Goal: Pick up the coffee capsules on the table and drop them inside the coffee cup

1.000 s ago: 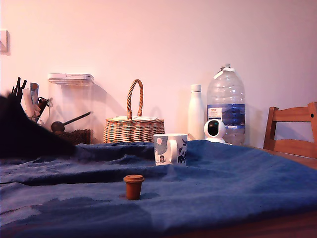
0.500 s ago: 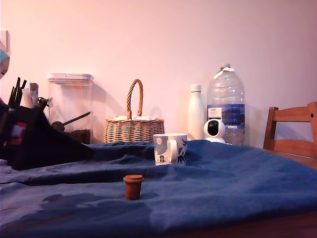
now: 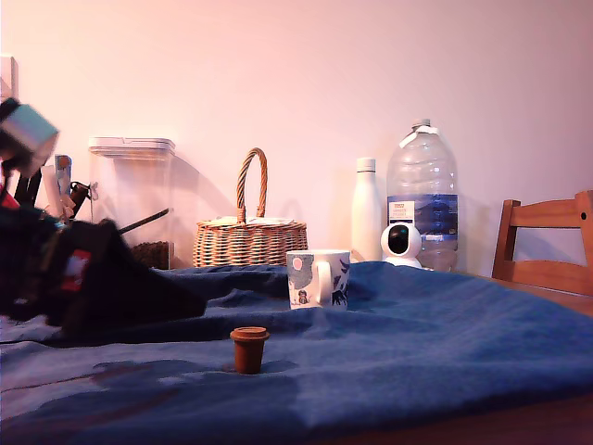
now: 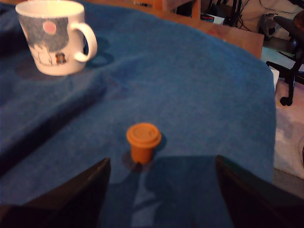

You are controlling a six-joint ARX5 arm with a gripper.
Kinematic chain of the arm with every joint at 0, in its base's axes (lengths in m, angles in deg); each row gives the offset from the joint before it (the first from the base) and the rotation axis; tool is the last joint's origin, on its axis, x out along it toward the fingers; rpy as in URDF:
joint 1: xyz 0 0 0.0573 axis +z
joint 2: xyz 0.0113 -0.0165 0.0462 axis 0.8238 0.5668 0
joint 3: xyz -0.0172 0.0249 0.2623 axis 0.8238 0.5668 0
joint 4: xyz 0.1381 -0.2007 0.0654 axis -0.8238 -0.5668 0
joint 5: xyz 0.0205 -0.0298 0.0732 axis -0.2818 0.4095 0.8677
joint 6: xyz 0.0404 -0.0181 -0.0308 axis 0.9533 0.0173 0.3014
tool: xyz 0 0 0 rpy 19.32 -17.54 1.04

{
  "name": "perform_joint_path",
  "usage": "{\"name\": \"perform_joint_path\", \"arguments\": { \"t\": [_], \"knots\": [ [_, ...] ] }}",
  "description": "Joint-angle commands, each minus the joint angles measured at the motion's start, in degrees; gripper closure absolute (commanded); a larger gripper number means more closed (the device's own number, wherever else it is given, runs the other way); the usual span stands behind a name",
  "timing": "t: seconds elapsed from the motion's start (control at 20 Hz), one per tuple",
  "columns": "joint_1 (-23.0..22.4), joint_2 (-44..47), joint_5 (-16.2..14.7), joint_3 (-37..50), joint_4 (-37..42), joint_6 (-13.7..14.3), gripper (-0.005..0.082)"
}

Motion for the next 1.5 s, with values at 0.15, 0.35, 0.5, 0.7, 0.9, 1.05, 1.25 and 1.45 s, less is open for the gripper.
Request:
{"name": "perform_joint_path", "arguments": {
  "t": [0.15, 0.35, 0.5, 0.7, 0.9, 1.05, 1.25, 1.45],
  "knots": [
    [-0.8, 2.2, 0.1, -1.6, -0.1, 0.0, 0.0131],
    [-2.4, 6.4, 0.0, -4.5, -0.4, 0.0, 0.0130],
    [-2.8, 8.9, 0.5, -6.3, -0.4, 0.0, 0.0130],
    [-2.8, 12.5, 0.7, -8.9, -0.5, 0.0, 0.0130],
    [-2.8, 14.7, 0.1, -12.0, -3.1, 0.1, 0.0131],
    [-2.8, 14.8, 0.2, -14.6, -7.1, 1.8, 0.0131],
    [-3.4, 15.6, 1.2, -17.8, -13.2, 3.2, 0.0150],
    [-4.1, 16.3, 3.1, -18.8, -13.8, 4.1, 0.0188]
  ]
}}
